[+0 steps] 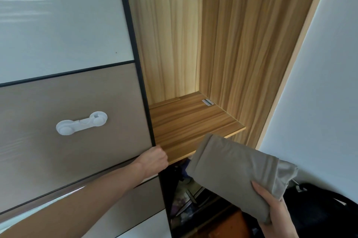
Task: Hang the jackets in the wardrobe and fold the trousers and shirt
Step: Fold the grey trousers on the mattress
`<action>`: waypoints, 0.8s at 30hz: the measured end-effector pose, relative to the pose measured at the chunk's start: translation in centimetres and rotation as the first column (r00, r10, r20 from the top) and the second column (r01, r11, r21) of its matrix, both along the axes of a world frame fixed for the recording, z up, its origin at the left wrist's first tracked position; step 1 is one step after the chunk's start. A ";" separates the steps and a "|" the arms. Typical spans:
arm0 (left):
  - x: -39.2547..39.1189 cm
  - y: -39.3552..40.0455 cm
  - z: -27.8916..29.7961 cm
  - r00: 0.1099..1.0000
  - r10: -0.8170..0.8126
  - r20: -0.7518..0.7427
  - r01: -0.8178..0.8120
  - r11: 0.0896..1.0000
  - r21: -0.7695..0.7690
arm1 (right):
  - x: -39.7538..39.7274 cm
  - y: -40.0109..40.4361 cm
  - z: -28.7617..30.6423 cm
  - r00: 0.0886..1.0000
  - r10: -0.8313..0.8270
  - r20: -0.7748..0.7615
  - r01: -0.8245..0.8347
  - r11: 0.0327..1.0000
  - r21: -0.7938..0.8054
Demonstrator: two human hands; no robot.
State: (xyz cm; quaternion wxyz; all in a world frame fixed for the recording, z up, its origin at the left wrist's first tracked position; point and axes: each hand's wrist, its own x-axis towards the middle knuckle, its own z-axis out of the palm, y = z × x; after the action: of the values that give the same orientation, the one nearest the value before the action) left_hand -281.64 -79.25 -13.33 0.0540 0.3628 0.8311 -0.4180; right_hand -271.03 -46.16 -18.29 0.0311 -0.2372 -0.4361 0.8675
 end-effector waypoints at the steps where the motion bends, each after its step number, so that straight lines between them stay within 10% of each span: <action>1: 0.3 -0.4 0.0 1.000 0.008 0.001 -0.008 1.000 0.002 | 0.2 -0.3 -0.1 1.000 0.015 0.001 -0.015 1.000 0.003; 24: 7.9 -12.6 -0.6 0.978 0.192 0.075 -0.196 0.979 0.050 | 0.8 -8.2 -1.7 0.970 0.241 0.027 -0.241 0.970 -0.019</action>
State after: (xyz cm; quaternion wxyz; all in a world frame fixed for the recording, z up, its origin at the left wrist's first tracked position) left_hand -273.75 -91.82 -13.97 0.1131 0.2956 0.8718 -0.3738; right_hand -270.25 -54.40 -20.01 -0.0827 -0.1953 -0.4552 0.8648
